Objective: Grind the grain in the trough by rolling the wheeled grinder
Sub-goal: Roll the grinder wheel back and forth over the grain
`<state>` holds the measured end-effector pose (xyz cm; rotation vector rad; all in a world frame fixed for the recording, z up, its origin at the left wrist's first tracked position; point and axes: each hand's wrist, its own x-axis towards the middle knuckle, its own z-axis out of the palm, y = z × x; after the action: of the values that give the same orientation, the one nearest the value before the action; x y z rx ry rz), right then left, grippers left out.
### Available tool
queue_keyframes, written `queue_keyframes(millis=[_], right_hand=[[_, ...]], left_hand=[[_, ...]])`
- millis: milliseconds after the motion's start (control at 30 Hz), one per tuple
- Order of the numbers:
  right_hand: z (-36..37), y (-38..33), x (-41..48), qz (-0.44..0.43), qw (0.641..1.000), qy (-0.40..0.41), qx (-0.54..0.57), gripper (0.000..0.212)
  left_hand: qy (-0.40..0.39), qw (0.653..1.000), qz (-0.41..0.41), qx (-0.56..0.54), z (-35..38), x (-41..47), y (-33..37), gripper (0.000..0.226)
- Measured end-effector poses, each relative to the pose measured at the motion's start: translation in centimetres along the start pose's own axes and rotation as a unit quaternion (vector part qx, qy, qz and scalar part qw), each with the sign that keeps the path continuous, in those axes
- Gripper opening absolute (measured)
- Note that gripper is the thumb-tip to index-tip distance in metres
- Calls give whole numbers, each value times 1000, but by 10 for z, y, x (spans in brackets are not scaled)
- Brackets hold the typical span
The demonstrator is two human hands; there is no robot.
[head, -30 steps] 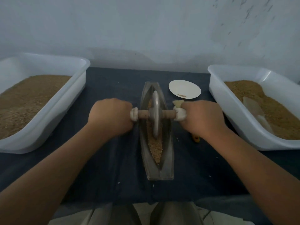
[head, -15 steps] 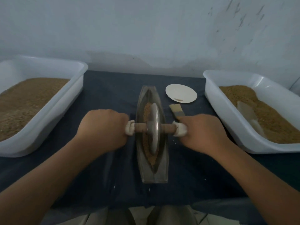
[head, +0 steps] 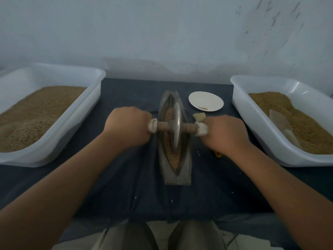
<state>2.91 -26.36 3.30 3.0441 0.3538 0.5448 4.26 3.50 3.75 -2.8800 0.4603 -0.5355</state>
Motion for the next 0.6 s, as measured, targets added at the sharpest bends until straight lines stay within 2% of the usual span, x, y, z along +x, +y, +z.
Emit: queue_keyframes(millis=[133, 167, 233, 300, 400, 600], right_hand=[[-5, -1, -34, -15, 1000, -5, -8, 38], [-4, -1, -31, -14, 1000, -2, -10, 35], [2, -3, -8, -5, 999, 28, -15, 32], [6, -5, 25, 11, 998, 53, -16, 41], [8, -6, 59, 11, 997, 75, 0, 44], [-6, -4, 24, -2, 1000, -18, -3, 42]], left_hand=[[93, 995, 30, 30, -2, -25, 3, 40], [84, 996, 28, 31, 1, -19, 2, 38], [18, 1000, -2, -3, 9, 6, -1, 31], [-26, 997, -45, -49, 16, 33, -8, 29], [-29, 994, -70, -77, 23, 54, -11, 31], [-17, 998, -48, -41, 6, 10, 1, 25]])
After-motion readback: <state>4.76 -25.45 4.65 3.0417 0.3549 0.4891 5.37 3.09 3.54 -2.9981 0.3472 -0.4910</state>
